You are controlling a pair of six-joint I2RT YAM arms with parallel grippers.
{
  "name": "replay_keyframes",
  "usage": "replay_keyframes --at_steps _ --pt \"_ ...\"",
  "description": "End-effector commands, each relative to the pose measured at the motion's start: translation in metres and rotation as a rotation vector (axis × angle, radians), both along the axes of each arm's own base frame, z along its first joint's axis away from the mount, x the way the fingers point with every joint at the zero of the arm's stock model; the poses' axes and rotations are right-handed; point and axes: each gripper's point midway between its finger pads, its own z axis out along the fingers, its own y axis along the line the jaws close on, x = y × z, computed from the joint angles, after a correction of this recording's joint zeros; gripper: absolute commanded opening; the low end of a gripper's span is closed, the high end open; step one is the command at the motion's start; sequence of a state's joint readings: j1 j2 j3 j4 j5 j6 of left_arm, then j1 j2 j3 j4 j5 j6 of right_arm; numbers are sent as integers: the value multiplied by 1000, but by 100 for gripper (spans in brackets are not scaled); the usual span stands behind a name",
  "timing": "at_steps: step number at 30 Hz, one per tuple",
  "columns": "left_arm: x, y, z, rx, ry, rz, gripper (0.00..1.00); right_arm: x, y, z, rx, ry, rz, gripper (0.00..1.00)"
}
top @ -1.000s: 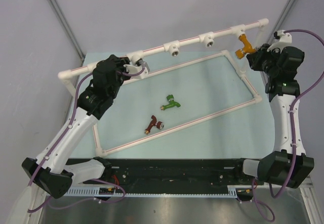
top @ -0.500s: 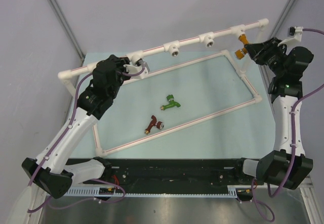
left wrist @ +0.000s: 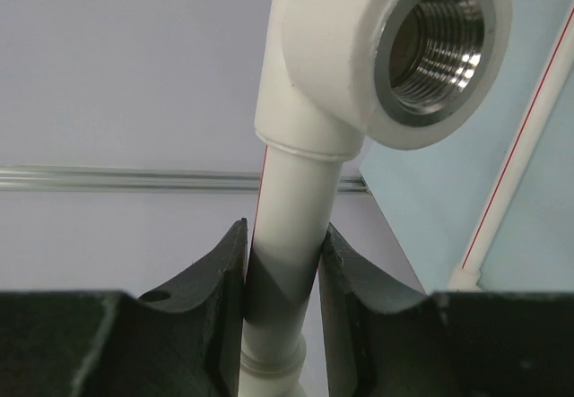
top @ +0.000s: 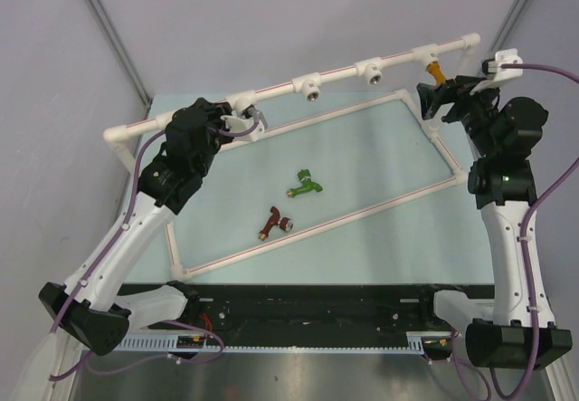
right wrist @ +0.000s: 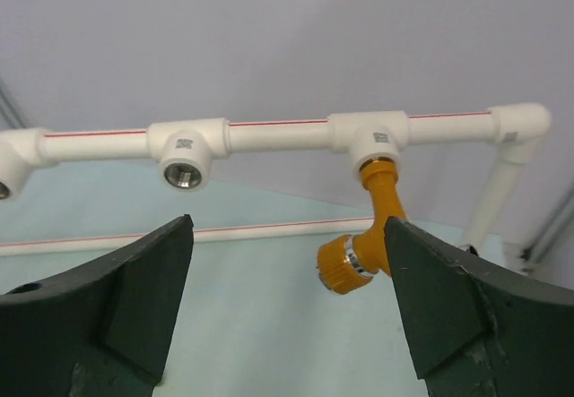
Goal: Install the water faucets
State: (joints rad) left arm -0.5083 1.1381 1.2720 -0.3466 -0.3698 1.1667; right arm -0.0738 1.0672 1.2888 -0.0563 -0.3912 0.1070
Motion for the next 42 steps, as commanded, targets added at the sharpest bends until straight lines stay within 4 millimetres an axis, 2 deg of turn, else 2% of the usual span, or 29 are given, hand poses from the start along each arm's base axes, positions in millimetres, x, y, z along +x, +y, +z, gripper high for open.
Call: replay_keyframes --at_steps 1,2,3,4,5,6,7,9,10,15,16,20,26,27,36,42 --pt "-6 -8 -10 -81 54 -24 0 8 -30 -11 -345 -3 -211 96" --pt "-6 -8 -10 -82 54 -23 0 9 -19 -13 -396 0 -217 98" --pt "-6 -8 -9 -84 54 -23 0 14 -17 -16 -441 12 -227 100" --pt "-6 -8 -10 -82 57 -23 0 16 -23 -21 -530 33 -280 100" --pt "-6 -8 -10 -82 57 -23 0 17 -12 -24 -570 36 -267 100" --pt "-6 -8 -10 -82 57 -23 0 23 -8 -31 -610 55 -273 100" --pt "-6 -8 -11 -81 58 -21 0 25 -13 -34 -674 69 -319 100" --pt "-6 -8 -10 -82 57 -21 0 32 -2 -46 -740 92 -314 100" --pt "-6 -8 -10 -80 56 -22 0 35 -7 -49 -787 110 -354 100" --pt "-6 -8 -10 -82 57 -24 0 49 -6 -69 -947 176 -434 100" --pt "-6 -8 -10 -82 57 -24 0 52 -12 -75 -977 206 -477 100" --pt "-6 -9 -11 -79 60 -25 0 59 -23 -77 -1071 236 -582 100" --pt "-7 -8 -10 -81 57 -23 0 65 -36 -74 -1132 260 -729 100" --pt "-7 -8 -10 -79 56 -24 0 66 -37 -68 -1119 244 -758 100" --pt "-5 -8 -12 -77 60 -22 0 60 -35 -46 -1064 169 -768 100" --pt "-6 -8 -11 -78 58 -23 0 61 -41 -60 -1035 211 -738 100"
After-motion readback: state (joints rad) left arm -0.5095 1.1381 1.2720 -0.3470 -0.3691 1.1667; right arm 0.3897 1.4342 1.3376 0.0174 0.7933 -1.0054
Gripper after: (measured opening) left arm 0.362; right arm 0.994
